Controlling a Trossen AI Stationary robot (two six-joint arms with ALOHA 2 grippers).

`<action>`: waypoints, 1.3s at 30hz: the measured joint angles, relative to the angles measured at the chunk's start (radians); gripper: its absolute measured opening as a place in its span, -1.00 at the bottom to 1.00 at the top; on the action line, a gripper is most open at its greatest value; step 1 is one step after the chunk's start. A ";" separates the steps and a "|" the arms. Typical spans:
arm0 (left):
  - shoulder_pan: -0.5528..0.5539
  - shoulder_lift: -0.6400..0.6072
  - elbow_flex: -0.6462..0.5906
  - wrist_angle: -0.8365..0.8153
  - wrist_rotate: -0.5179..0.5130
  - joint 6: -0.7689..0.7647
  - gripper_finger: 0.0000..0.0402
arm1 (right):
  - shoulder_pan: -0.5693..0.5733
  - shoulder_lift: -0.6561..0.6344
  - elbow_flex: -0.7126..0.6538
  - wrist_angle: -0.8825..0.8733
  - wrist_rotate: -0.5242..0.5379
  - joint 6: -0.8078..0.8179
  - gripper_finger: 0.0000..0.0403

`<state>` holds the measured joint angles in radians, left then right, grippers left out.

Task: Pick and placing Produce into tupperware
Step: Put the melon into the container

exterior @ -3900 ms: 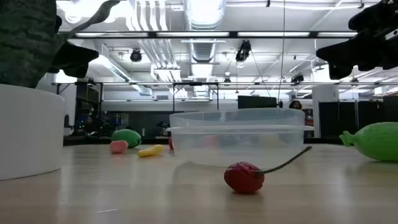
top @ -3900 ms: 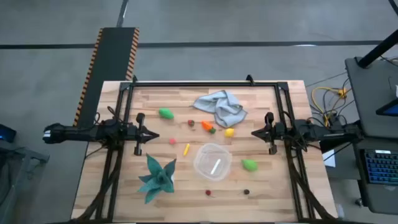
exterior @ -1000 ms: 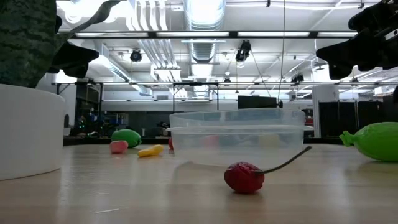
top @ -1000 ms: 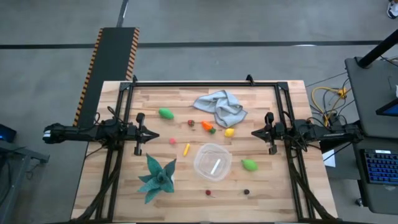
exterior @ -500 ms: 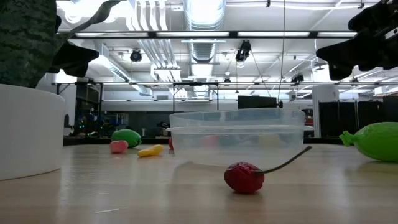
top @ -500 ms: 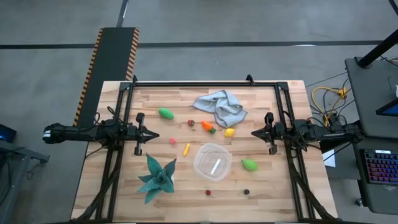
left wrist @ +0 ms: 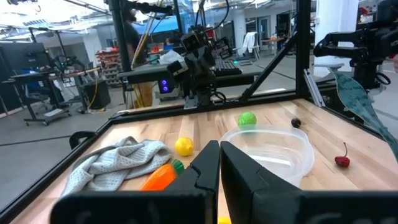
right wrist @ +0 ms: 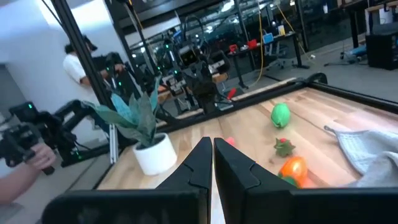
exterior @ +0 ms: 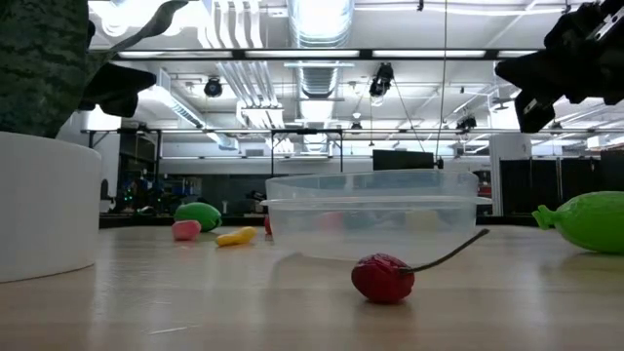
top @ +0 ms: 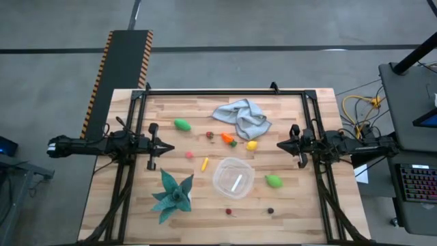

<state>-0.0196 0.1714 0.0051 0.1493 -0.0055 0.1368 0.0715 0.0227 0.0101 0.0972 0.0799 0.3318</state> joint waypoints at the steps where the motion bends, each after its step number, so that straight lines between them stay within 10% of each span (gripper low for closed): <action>1: 0.000 -0.001 0.000 0.000 0.000 0.000 -1.00 | 0.000 0.000 0.000 0.007 0.000 0.001 -0.96; 10: -0.002 0.016 0.000 -0.001 0.029 -0.050 -1.00 | 0.000 0.000 0.000 0.137 -0.068 -0.176 -0.78; 25: -0.002 0.020 0.000 0.000 -0.133 -0.042 -1.00 | 0.122 0.248 0.309 0.195 -0.131 -0.517 0.50; 30: -0.002 0.018 0.000 0.001 -0.167 -0.042 -1.00 | 0.202 0.505 0.631 -0.258 0.038 -0.522 0.51; 39: -0.002 0.016 0.000 0.003 -0.156 -0.054 -1.00 | 0.236 0.888 1.200 -1.080 0.080 -0.057 0.39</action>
<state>-0.0212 0.1879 0.0051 0.1524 -0.1617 0.0830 0.3073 0.9107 1.2100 -0.9824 0.1601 0.2745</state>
